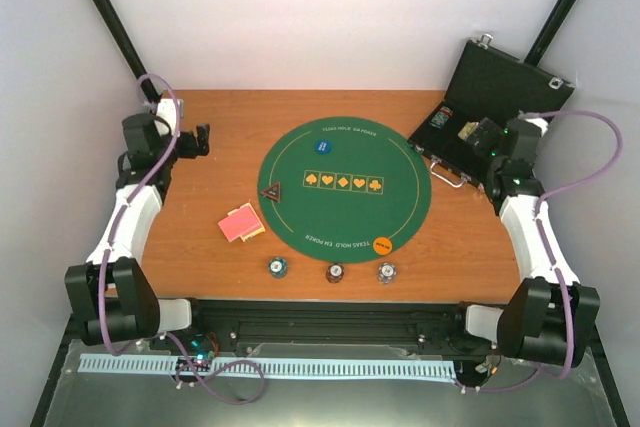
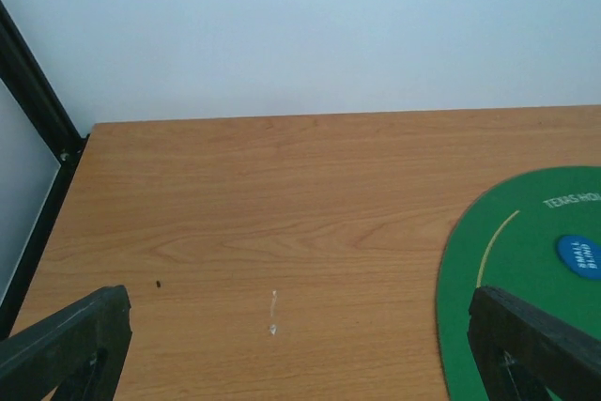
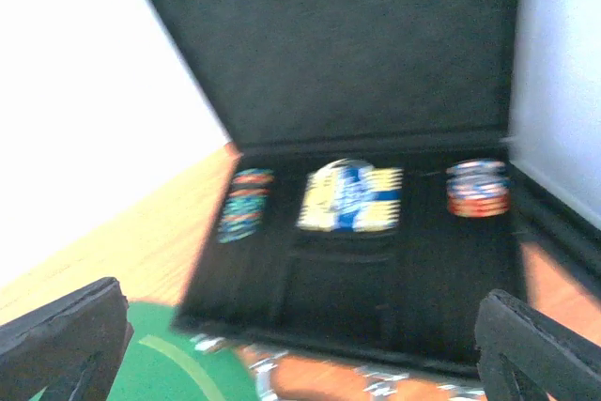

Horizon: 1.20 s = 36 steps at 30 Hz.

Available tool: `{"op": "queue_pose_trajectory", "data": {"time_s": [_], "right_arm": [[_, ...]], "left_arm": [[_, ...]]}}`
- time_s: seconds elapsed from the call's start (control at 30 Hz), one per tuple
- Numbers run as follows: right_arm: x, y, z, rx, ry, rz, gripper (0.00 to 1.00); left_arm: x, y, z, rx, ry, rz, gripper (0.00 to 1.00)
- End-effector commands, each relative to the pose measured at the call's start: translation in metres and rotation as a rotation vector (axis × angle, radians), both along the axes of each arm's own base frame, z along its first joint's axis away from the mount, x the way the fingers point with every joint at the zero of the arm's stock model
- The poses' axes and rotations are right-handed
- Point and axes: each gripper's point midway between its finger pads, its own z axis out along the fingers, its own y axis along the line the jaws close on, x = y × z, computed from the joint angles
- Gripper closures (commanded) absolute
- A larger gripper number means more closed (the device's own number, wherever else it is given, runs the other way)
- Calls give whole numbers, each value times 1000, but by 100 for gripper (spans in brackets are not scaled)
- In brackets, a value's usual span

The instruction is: Distribute texas hold em gaming equipment

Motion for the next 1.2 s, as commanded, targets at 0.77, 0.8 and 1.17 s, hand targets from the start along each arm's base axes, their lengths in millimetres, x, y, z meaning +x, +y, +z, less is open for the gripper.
{"op": "queue_pose_trajectory", "data": {"time_s": [0.77,0.8,1.17], "right_arm": [[-74,496,-129,-456,459,1137,22],[-85,501,-127,-441,465,1165,22],[-201,518,-154,-465,576,1267,12]], "left_arm": [[-94,-9,-49,-122,492,-272,0],[-95,-10,-50,-117,494,-275,0],[-106,-13,-58,-127,540,-283,0]]}}
